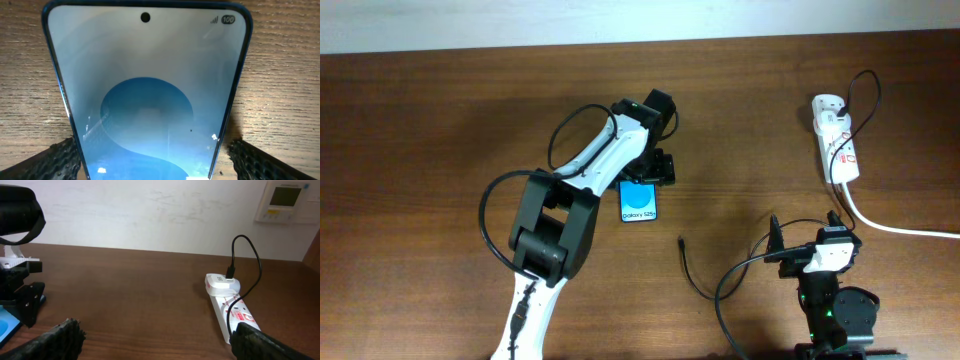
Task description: Plug charger to phone and switch on socket
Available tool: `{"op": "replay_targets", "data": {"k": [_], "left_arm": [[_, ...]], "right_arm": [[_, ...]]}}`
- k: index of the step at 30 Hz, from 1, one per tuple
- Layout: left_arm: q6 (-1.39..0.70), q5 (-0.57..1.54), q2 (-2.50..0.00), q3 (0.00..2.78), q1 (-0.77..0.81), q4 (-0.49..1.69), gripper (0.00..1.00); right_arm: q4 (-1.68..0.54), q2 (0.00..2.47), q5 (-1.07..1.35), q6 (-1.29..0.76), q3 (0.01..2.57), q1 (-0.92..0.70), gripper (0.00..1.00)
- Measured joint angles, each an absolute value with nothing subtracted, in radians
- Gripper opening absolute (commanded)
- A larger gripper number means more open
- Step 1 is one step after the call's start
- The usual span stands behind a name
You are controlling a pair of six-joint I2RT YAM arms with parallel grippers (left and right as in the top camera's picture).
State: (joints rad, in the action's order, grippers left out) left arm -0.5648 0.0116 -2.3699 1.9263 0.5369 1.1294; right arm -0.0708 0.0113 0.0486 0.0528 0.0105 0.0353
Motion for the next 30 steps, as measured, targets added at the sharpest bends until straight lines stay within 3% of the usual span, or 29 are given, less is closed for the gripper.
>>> {"op": "replay_targets", "data": {"k": [30], "left_arm": [[-0.565,0.019,-2.37,1.926,0.537,1.144,0.99]], "right_arm": [[-0.071,0.011,0.049,0.053,0.01,0.035,0.99]]}}
